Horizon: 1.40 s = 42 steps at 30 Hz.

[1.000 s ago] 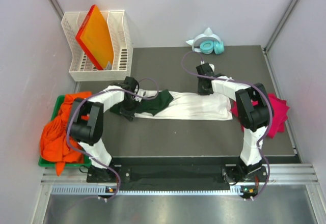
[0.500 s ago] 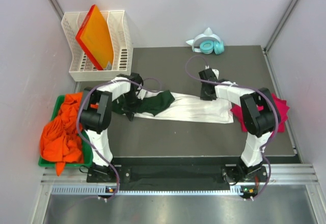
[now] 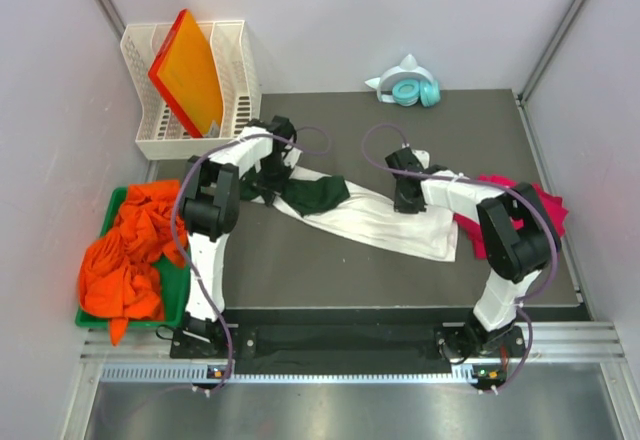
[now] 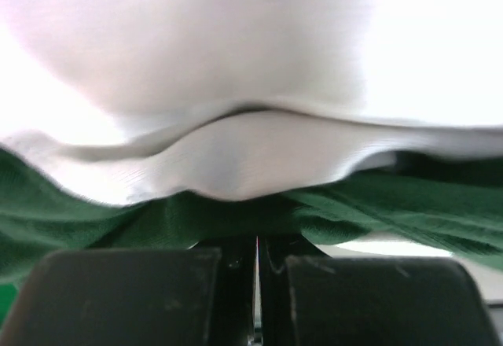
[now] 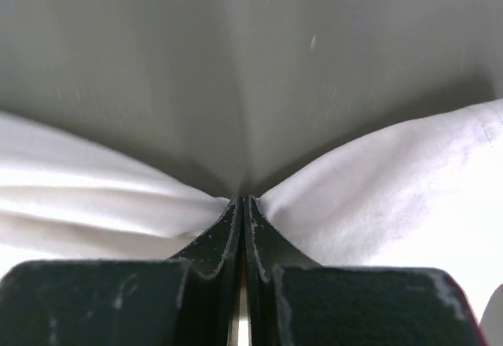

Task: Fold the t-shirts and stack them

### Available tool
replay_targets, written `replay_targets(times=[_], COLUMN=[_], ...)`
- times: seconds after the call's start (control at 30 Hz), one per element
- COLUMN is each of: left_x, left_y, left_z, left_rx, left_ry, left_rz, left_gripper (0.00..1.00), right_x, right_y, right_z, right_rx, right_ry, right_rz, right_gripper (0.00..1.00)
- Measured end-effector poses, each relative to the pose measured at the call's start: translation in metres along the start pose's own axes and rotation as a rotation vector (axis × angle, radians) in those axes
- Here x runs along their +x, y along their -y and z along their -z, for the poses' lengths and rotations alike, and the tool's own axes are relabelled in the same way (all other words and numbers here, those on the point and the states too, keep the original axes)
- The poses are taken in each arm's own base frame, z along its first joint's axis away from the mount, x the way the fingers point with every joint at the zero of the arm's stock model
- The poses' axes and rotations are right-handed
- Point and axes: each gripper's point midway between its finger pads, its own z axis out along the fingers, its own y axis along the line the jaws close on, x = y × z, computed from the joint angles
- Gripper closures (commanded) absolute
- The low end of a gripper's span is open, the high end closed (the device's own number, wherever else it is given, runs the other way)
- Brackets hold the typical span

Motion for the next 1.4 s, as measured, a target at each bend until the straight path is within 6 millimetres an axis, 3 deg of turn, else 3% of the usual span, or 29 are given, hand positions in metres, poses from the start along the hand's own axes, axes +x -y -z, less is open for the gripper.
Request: replay_targets(times=[0.17,0.37,0.53,0.73,1.03,1.33,1.4], left_x=[-0.047,-0.081,-0.116,-0.157,-0.188,-0.21,-0.215], left_y=[-0.006,-0.003,0.016,0.049,0.082,0.087,0.086], left_z=[0.002,0.004,0.006,0.009,0.011,0.012,0.013], left_rx=[-0.025,-0.071,-0.1,-0.093,-0.073,-0.068,-0.069], left_ry=[0.073,0.144,0.226,0.338,0.427,0.497,0.516], left_rz=[-0.014,-0.088,-0.171,-0.245,-0.301,-0.301,-0.295], left_gripper=[1.0,1.0,1.0,1.0,1.0,0.99,0.94], right_x=[0.029,0.056,0.076,0.112,0.146,0.162,0.162], right_y=[-0.011,-0.027,-0.044,-0.081,-0.126,-0.149,-0.152], right_z=[0.015,0.029,0.04,0.06,0.08,0.09,0.091], right_rx=[0.009,-0.005,-0.021,-0.091,-0.156,-0.214,-0.22], right_ry=[-0.032,-0.046,-0.048,-0.089,-0.15,-0.189,-0.191], right_rz=[0.064,0.108,0.142,0.21,0.295,0.329,0.334], right_gripper=[1.0,1.0,1.0,1.0,1.0,1.0,1.0])
